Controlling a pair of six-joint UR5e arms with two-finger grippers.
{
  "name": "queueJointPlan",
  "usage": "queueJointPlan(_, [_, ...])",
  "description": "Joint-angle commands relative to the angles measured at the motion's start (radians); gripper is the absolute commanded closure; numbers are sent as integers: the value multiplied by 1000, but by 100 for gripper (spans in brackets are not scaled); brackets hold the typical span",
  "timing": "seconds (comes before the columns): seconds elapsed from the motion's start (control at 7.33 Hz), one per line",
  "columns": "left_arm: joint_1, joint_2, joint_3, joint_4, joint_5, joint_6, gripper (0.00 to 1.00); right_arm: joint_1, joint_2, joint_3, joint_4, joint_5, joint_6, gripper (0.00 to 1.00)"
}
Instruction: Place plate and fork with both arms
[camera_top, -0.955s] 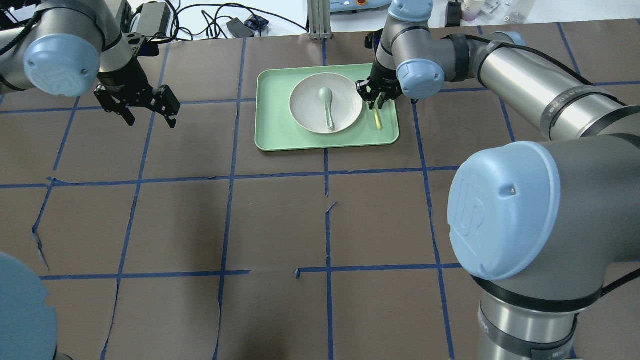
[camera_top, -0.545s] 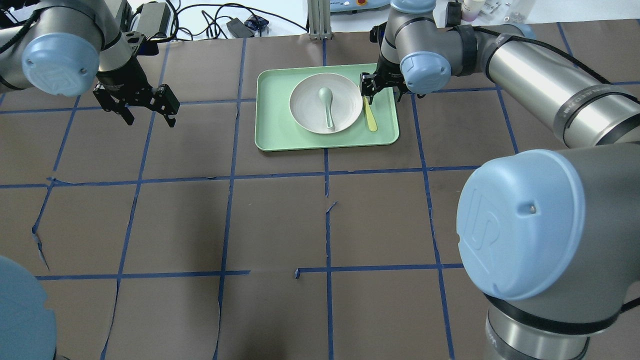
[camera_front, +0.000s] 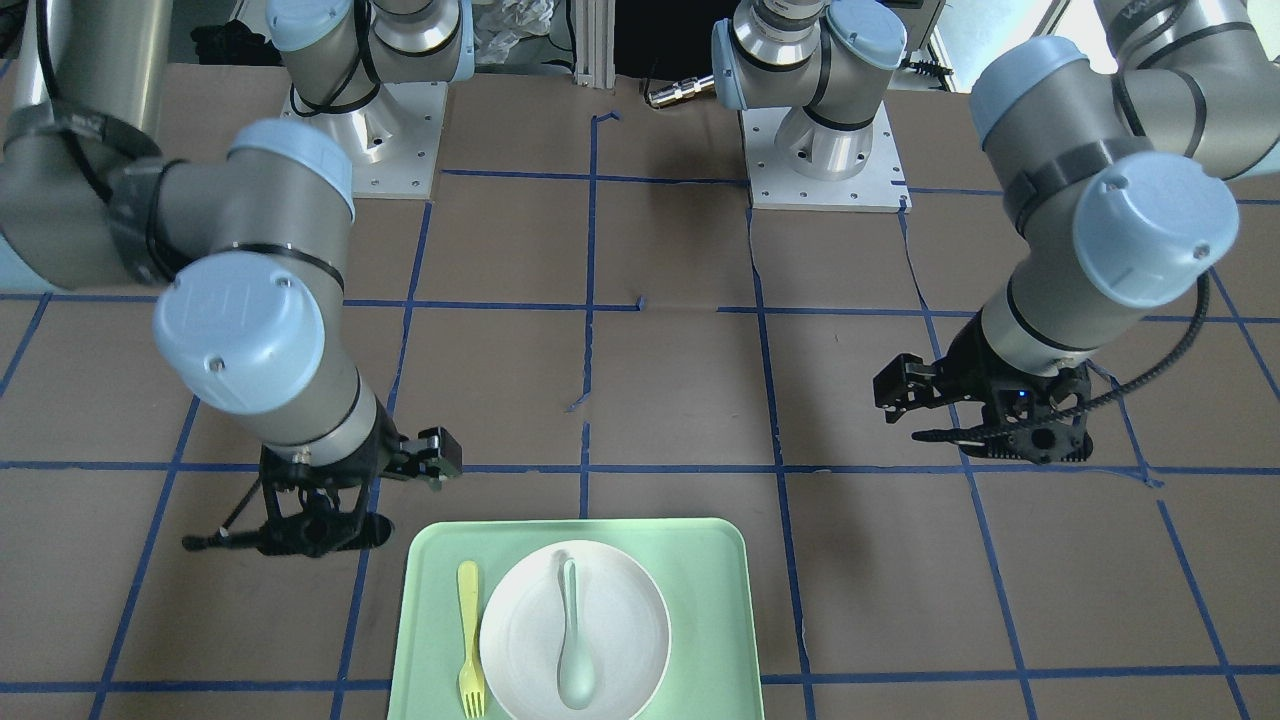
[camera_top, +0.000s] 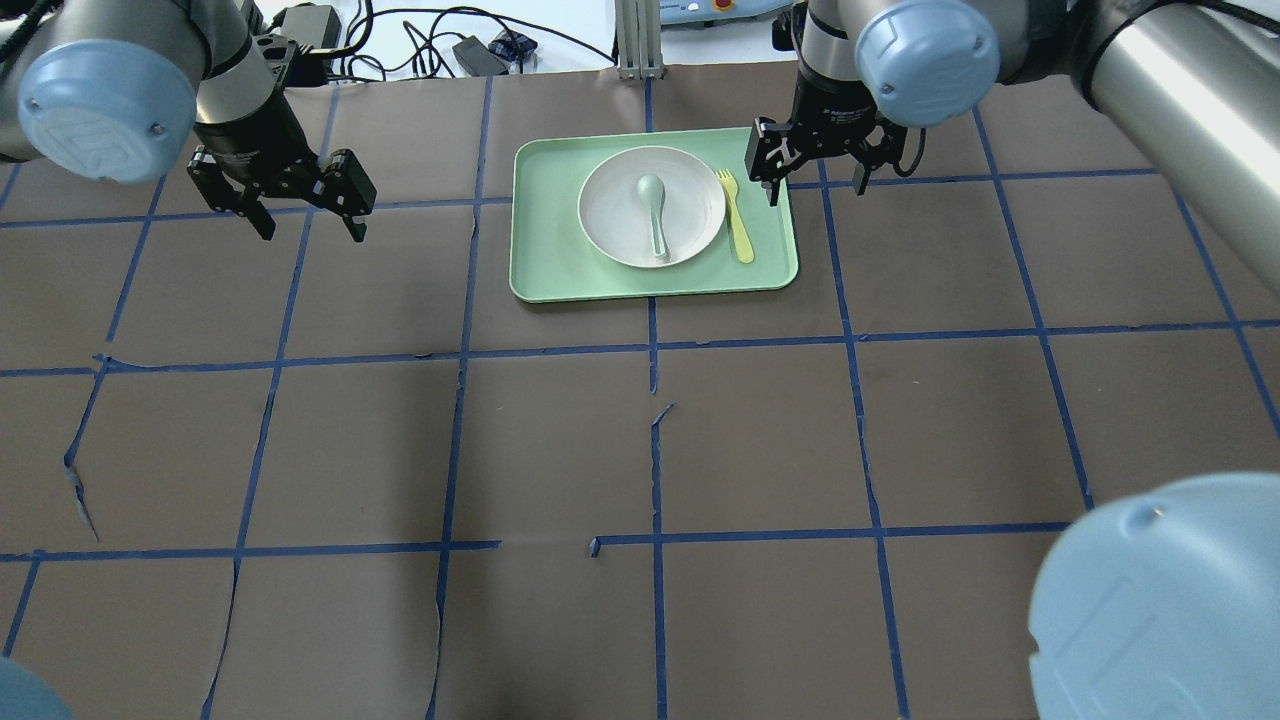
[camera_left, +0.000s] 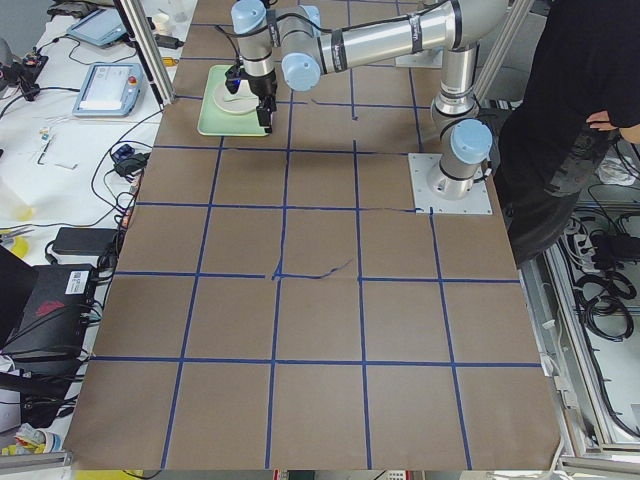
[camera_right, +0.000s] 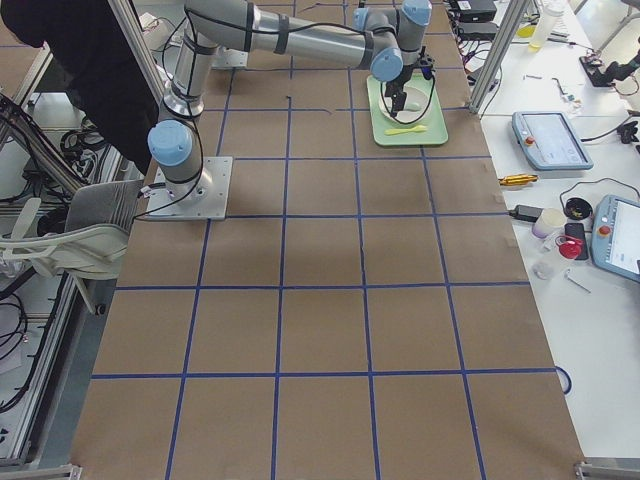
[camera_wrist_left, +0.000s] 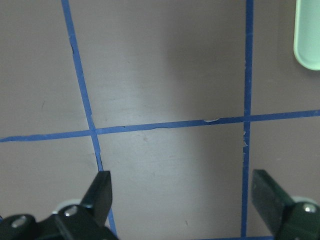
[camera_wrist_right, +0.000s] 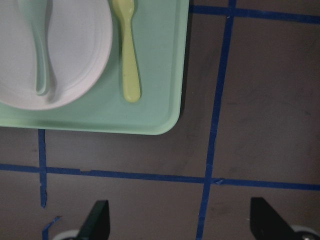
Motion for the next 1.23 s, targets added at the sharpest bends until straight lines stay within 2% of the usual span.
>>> queueJointPlan(0.0, [-138,49,2,-64,-4,-176,0,-3,-146,99,54,-4,5,0])
queueJointPlan(0.14, [-185,64,15,-116,-9,-220,0,-7,-170,114,65,-4,5,0])
queueJointPlan(0.41, [-203,76,30,-112,-42,-228,0,-10,-205,111,123,-8,5,0])
queueJointPlan(0.68, [-172,98,59,-123,-33,-213,0,-9,-234,92,170,-10,5,0])
queueJointPlan(1.09, [-97,99,41,-120,-39,-130,0,-3,-280,82,218,-8,5,0])
